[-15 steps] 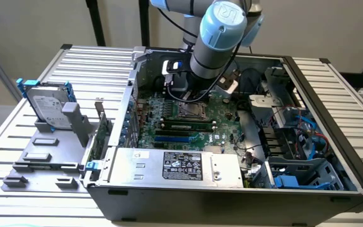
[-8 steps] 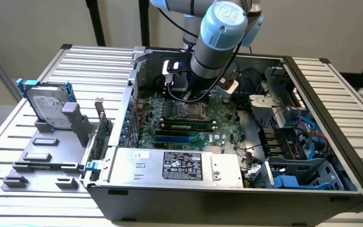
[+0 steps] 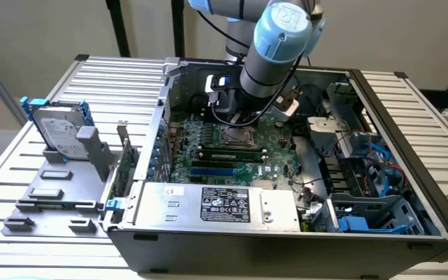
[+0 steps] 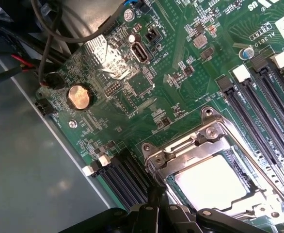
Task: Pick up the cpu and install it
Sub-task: 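Install the first cpu locking lever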
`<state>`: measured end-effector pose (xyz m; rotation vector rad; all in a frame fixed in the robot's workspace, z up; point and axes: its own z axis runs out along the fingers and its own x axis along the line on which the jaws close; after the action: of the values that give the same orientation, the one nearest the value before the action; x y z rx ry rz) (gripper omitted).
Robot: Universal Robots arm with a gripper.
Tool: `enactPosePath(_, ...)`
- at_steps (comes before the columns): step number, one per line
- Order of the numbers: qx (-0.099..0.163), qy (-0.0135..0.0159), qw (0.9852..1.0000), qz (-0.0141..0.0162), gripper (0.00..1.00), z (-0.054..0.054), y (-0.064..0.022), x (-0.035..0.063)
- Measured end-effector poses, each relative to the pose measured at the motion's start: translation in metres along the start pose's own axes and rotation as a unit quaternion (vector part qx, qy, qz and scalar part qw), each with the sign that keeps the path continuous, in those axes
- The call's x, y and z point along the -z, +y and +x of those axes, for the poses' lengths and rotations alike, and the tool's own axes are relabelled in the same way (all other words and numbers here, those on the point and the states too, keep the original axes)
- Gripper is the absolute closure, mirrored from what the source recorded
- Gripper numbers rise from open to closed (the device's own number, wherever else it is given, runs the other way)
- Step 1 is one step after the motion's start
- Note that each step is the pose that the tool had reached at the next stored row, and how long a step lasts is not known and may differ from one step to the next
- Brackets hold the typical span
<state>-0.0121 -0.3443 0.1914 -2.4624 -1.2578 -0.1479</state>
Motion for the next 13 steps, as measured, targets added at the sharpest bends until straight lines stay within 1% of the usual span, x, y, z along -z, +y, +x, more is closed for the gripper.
enactPosePath(2,0.000,0.0001,1.0000,0.0000,0.89,0.0006,0.0008,0.0000)
enactPosePath(4,0.000,0.0016,1.0000,0.0011,0.89,0.0011,0.0017,0.0001)
enactPosePath(6,0.001,0.0047,1.0000,0.0036,0.89,0.0016,0.0031,0.0004)
enactPosePath(8,0.001,0.0097,0.9999,0.0073,0.89,0.0017,0.0049,0.0008)
enactPosePath(9,0.001,0.0118,0.9999,0.0089,0.89,0.0015,0.0057,0.0010)
enactPosePath(10,0.001,0.0133,0.9999,0.0099,0.89,0.0009,0.0067,0.0013)
enactPosePath(13,0.002,0.0146,0.9998,0.0109,0.89,-0.0020,0.0096,0.0023)
